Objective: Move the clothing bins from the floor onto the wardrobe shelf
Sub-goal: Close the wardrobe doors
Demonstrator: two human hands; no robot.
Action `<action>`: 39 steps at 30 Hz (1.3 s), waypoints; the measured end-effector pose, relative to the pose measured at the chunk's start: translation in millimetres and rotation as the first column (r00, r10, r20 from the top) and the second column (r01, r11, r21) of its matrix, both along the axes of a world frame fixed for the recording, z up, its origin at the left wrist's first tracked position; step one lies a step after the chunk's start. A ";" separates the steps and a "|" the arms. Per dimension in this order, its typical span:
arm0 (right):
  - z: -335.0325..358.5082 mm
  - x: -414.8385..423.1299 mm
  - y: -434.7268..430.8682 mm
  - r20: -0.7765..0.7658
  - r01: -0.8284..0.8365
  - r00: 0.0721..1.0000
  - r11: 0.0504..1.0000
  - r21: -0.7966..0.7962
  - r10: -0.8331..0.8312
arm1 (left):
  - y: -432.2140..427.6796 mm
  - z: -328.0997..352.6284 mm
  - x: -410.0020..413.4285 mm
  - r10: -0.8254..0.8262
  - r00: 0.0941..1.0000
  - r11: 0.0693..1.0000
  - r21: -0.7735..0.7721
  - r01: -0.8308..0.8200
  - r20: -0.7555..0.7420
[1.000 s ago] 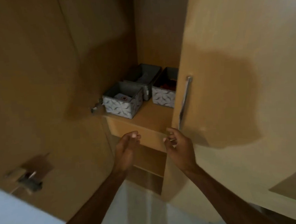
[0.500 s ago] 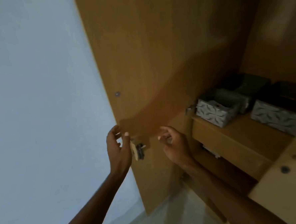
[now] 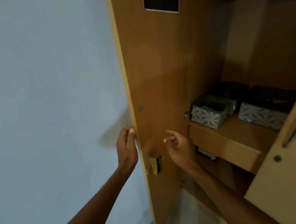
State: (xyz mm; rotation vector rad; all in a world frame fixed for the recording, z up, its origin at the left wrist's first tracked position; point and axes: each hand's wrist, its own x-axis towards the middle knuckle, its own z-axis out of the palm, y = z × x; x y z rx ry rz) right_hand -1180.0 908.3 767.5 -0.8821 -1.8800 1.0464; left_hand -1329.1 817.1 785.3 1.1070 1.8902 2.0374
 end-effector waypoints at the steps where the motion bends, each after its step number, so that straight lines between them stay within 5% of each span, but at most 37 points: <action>1: -0.1 4.9 -6.5 -0.047 0.045 0.998 0.999 0.002 -0.045 | -1.1 -3.4 4.9 -0.054 0.998 0.998 0.012 0.054 -0.018; 7: 8.9 50.6 -33.8 -0.297 0.297 0.927 0.931 0.212 -0.228 | 8.8 -13.2 37.4 -0.391 0.916 0.919 0.003 0.393 -0.091; 13: 10.8 102.0 -27.1 -0.183 0.494 0.869 0.781 0.383 -0.460 | 46.8 -12.6 88.1 -0.536 0.839 0.843 -0.126 0.524 -0.093; 18: 15.1 139.1 -6.2 -0.128 0.639 0.753 0.670 0.377 -0.646 | 75.1 -10.5 120.3 -0.586 0.804 0.809 -0.118 0.576 -0.102; 32: 31.9 222.8 67.7 -0.013 0.697 0.625 0.551 0.459 -0.780 | 168.0 -9.1 209.3 -0.656 0.736 0.754 -0.171 0.634 -0.168; 39: 42.9 261.5 124.6 0.054 0.644 0.411 0.331 0.689 -0.910 | 226.7 -8.4 251.1 -0.658 0.735 0.750 -0.229 0.620 -0.166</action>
